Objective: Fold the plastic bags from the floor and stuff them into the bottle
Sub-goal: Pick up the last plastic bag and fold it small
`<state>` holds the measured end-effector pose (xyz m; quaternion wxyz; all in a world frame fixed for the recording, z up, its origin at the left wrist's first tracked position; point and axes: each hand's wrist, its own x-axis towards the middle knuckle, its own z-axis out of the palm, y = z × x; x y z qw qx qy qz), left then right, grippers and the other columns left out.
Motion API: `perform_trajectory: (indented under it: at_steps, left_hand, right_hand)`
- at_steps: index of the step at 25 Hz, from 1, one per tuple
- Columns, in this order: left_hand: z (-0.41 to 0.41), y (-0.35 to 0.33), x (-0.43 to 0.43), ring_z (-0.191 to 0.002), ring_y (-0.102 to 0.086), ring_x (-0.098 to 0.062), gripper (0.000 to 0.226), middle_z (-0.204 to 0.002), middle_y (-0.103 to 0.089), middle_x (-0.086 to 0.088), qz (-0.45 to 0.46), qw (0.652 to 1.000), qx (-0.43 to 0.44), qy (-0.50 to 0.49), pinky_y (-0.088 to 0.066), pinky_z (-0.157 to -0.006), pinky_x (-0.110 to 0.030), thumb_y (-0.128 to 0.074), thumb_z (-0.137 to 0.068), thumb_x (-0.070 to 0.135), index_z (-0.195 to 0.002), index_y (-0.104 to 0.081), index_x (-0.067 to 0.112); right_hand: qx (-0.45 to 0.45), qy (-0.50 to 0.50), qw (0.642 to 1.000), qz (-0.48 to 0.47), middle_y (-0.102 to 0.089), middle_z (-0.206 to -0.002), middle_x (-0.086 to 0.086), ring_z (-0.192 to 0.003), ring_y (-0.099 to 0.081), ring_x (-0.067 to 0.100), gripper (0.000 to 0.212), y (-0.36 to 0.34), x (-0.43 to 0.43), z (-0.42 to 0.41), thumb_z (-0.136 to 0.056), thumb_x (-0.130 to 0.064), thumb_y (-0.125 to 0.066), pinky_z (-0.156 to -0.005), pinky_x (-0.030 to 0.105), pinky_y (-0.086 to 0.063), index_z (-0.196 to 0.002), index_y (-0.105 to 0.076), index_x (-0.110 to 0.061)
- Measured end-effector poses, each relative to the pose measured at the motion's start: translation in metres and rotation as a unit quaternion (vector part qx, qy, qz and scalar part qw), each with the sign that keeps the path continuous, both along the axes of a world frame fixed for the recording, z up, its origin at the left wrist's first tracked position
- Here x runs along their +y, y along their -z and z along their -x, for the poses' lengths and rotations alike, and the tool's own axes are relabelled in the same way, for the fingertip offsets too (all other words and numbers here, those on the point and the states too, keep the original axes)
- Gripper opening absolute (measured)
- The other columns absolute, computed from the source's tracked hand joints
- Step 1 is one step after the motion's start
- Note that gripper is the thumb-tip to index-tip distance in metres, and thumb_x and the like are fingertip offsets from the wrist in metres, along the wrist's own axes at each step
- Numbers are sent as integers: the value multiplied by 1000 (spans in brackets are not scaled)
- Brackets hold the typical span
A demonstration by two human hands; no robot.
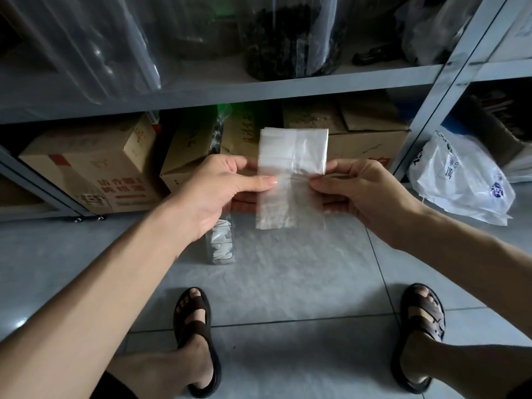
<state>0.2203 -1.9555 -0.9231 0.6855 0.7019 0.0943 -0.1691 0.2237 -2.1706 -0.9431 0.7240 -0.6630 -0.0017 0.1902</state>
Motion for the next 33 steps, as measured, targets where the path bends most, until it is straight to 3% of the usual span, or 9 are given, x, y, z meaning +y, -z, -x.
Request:
perform_trajectory:
  at_steps: [4,8,15,18,21,24,27,30,33]
  left_hand:
    - [1,-2,0,-59,-72,-12,23,-75,-76,-3,11,1000,0,-4,-57,-51,-23,-67,-79,-8,-97,-72,5]
    - [3,-4,1,-49,-63,-4,17,-62,-69,1,8,999,-1,32,-54,-47,-18,-56,-92,-3,-86,-69,7]
    - [3,-8,0,-52,-63,-8,31,-64,-68,1,9,999,39,34,-52,-46,-20,-41,-95,1,-81,-68,7]
    - [4,-10,0,-59,-67,-10,22,-72,-71,-1,16,997,55,44,-54,-51,-21,-51,-95,10,-85,-71,8]
    - [4,-8,-1,-61,-66,-7,5,-75,-71,-1,-23,998,36,53,-53,-50,-20,-68,-87,9,-89,-73,9]
    - [4,-5,-2,-56,-64,-5,10,-70,-71,1,-36,997,25,59,-52,-47,-18,-70,-83,0,-89,-72,8]
    - [4,-4,-3,-53,-65,-4,12,-66,-71,1,-35,998,11,53,-50,-46,-16,-69,-84,-4,-88,-71,7]
    - [5,-2,-4,-56,-67,-4,15,-66,-72,2,-34,999,-20,30,-50,-48,-15,-70,-82,-6,-85,-70,8]
    - [5,0,-4,-58,-66,-6,14,-68,-72,0,-31,998,-45,11,-52,-50,-18,-70,-84,-5,-85,-70,9]
  right_hand:
    - [11,-1,1000,-23,-72,-78,8,-64,-67,14,17,1,-1,-2,-88,2,-62,-61,24,-59,-83,-74,-10]
    - [25,-19,999,-32,-71,-74,8,-62,-65,13,25,-1,0,-1,-92,4,-54,-59,23,-59,-80,-72,-7]
    - [-14,-30,999,7,-71,-77,8,-66,-68,15,24,0,-2,-1,-95,8,-49,-61,23,-58,-85,-69,-1]
    - [-46,-38,998,34,-73,-83,9,-76,-70,18,26,1,-2,1,-94,8,-50,-71,28,-61,-84,-71,-3]
    - [-71,-47,995,52,-74,-83,6,-78,-70,15,27,2,-1,0,-94,8,-51,-70,24,-58,-84,-72,-4]
    - [-81,-51,994,60,-73,-81,5,-76,-69,12,27,3,0,2,-94,9,-50,-68,20,-56,-83,-72,-3]
    - [-63,-34,996,52,-74,-86,8,-79,-68,17,33,3,1,1,-96,3,-46,-71,26,-57,-83,-74,-8]
    - [-36,-16,999,12,-73,-93,7,-82,-68,19,18,1,4,3,-95,-10,-57,-70,31,-57,-105,-70,-16]
    - [-4,-25,999,-19,-76,-98,5,-87,-73,22,48,8,9,7,-79,-11,-73,-71,30,-60,-124,-59,-12]
